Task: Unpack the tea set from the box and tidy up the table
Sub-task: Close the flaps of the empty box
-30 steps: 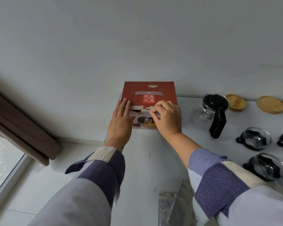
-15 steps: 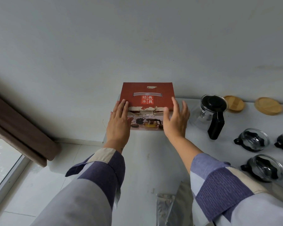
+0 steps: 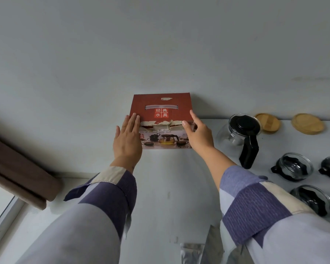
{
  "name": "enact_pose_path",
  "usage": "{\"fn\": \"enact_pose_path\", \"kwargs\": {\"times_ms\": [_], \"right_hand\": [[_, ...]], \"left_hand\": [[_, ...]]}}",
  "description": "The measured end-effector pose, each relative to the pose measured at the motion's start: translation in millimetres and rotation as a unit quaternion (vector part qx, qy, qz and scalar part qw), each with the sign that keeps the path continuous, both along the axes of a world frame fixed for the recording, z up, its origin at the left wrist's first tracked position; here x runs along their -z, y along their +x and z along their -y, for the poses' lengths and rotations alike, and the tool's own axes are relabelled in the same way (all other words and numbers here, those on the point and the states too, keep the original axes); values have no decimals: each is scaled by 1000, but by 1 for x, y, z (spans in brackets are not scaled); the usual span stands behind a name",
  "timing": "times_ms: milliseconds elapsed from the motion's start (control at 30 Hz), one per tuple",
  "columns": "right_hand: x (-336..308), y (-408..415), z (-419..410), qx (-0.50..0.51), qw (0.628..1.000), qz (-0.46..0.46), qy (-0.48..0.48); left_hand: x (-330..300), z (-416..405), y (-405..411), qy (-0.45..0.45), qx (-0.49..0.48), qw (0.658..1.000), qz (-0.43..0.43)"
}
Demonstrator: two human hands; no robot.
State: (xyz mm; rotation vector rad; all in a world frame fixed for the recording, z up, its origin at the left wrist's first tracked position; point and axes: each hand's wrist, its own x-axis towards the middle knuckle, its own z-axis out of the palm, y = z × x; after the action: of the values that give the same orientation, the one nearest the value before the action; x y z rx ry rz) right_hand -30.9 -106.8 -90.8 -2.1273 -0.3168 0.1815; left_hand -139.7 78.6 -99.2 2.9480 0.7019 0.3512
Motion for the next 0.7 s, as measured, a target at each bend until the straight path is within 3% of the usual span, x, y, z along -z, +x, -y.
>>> {"fn": "enact_pose_path", "kwargs": {"times_ms": [167,300,400,533,700], "right_hand": [[-4,11,-7,27,999,-6,38],[-9,6,-10,38,999,-3,19],[-23,5,-5,-12,998,-57,-29],[-44,1,18,-70,992,-84,-67],[-65,-1,68,-44,997,-60,-6]], "left_hand": [[-8,-7,12,24,-10,998,-50],[-16,-2,12,32,-18,996,-86],[-33,1,17,23,-25,992,-122],[-56,21,23,0,-23,997,-78],[-68,83,36,9,56,998,-6]]}}
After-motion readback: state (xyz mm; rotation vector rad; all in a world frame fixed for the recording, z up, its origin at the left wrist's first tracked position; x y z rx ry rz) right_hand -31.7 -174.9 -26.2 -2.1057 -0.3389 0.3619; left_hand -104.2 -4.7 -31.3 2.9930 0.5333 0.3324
